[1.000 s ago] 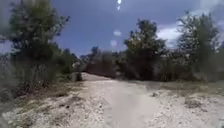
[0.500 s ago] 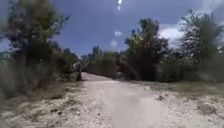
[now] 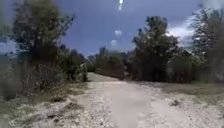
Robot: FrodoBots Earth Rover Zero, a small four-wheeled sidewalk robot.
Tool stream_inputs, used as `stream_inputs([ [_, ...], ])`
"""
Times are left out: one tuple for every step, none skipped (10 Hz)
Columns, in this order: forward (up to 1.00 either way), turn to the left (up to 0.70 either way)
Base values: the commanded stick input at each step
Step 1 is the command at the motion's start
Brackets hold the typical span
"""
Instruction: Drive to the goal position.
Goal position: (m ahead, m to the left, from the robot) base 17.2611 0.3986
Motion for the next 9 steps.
stream_inputs([
  [0.50, 0.00],
  [0.50, 0.00],
  [0.50, 0.00],
  [0.50, 0.00],
  [0.50, 0.00],
  [0.50, 0.00],
  [0.50, 0.00],
  [0.50, 0.00],
  [0.50, 0.00],
])
